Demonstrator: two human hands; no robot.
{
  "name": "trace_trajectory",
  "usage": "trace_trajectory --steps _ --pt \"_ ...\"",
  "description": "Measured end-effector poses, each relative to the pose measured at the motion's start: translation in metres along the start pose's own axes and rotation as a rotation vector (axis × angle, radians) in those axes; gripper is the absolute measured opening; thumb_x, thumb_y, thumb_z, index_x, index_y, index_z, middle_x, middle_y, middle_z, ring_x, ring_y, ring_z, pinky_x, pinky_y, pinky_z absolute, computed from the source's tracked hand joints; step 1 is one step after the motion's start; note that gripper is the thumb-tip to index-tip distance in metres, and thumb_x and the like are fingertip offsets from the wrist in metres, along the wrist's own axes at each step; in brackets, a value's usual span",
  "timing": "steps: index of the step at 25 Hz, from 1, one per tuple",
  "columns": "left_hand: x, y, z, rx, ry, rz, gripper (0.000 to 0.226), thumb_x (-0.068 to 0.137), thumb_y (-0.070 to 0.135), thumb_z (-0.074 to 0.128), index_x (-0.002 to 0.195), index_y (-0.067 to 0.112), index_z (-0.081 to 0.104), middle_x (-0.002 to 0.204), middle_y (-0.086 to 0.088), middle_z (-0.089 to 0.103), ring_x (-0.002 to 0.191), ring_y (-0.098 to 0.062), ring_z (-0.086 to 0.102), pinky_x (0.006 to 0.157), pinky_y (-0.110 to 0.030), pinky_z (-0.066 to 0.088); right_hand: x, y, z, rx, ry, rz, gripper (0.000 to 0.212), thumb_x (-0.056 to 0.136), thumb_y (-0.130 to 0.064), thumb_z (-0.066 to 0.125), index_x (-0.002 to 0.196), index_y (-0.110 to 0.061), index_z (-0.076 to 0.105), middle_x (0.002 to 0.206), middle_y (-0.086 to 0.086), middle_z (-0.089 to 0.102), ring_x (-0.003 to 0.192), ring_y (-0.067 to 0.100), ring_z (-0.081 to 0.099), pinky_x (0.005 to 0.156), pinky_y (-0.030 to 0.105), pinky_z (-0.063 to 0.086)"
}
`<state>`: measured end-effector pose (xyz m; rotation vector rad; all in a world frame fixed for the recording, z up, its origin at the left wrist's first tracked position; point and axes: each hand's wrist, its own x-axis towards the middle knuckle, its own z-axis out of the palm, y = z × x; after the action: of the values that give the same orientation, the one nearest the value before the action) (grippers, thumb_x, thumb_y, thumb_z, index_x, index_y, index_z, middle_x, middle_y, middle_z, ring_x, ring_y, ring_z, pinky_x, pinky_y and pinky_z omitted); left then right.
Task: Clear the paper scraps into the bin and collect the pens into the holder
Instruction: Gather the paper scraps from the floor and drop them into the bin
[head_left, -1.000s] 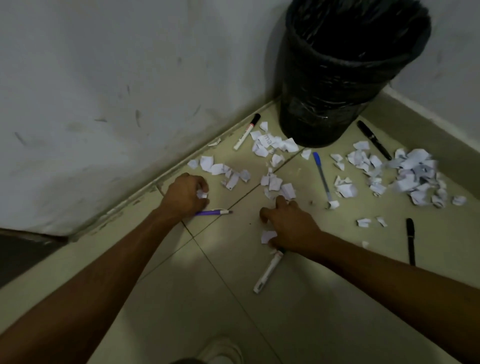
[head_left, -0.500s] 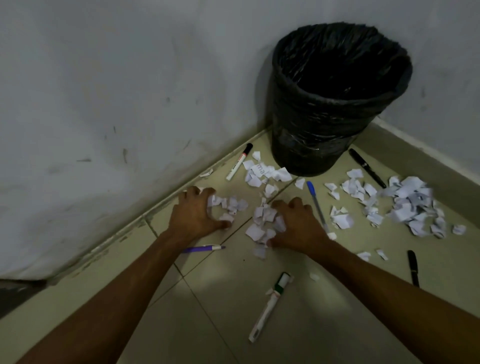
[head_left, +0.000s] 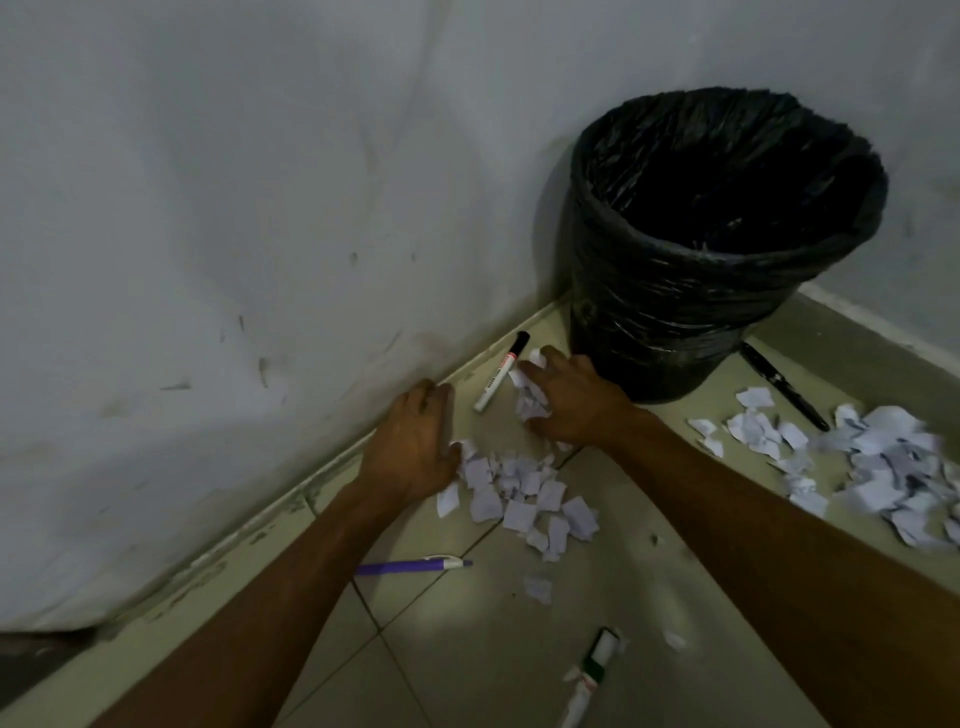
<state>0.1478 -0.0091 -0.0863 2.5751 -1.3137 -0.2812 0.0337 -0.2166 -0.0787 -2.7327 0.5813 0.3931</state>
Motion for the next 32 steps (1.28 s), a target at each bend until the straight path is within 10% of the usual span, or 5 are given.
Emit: trace_trajectory --steps 10,17,23,29,32 --pt "-0.034 -0.008 0.020 -0.086 -0.021 0.170 0.043 0.081 0.014 0.062 0.123 0.007 0.060 0.125 -0.015 0.057 0.109 -0.031 0.056 0.089 -0.033 0.048 -0.038 -0.003 0.029 -0.006 0.004 -0.213 0.048 0.091 -0.032 0.057 0.137 -0.018 0.047 0.139 0.005 0.044 0.124 0.029 0.042 0.099 0.044 0.045" --pt "-0.047 0.012 0.011 -0.038 -0.167 0.047 0.105 0.057 0.087 0.049 0.144 0.030 0.035 0.128 -0.004 0.046 0.113 -0.023 0.046 0.089 -0.040 0.050 -0.070 -0.015 0.024 -0.003 -0.169 0.087 0.098 0.069 -0.076 0.063 0.149 -0.039 0.021 0.157 0.011 0.018 0.143 0.043 0.017 0.110 0.058 0.030" --pt "-0.057 0.051 0.042 -0.119 -0.158 0.107 0.045 0.080 0.035 0.065 0.120 0.016 0.058 0.108 -0.011 0.049 0.095 -0.027 0.051 0.079 -0.039 0.050 -0.103 -0.031 0.063 0.053 0.025 0.036 0.036 0.085 -0.035 0.066 0.117 -0.020 0.056 0.127 0.008 0.046 0.111 0.026 0.048 0.082 0.027 0.041" --pt "-0.062 0.085 0.027 -0.452 0.045 0.038 0.019 0.074 0.013 0.061 0.065 -0.003 0.064 0.065 -0.019 0.064 0.063 -0.024 0.057 0.057 -0.030 0.039 -0.138 -0.023 0.039 0.757 0.237 0.247 0.006 0.080 -0.012 0.075 0.082 -0.007 0.073 0.082 0.009 0.072 0.069 0.020 0.067 0.064 0.027 0.057" --pt "-0.064 0.106 -0.008 -0.637 0.145 -0.036 0.016 0.082 0.022 0.072 0.077 0.007 0.074 0.072 -0.006 0.074 0.061 -0.013 0.067 0.061 -0.025 0.053 -0.163 -0.028 -0.008 1.115 0.285 0.350 0.008 0.083 -0.006 0.074 0.090 -0.006 0.072 0.088 0.011 0.071 0.070 0.019 0.071 0.057 0.028 0.060"
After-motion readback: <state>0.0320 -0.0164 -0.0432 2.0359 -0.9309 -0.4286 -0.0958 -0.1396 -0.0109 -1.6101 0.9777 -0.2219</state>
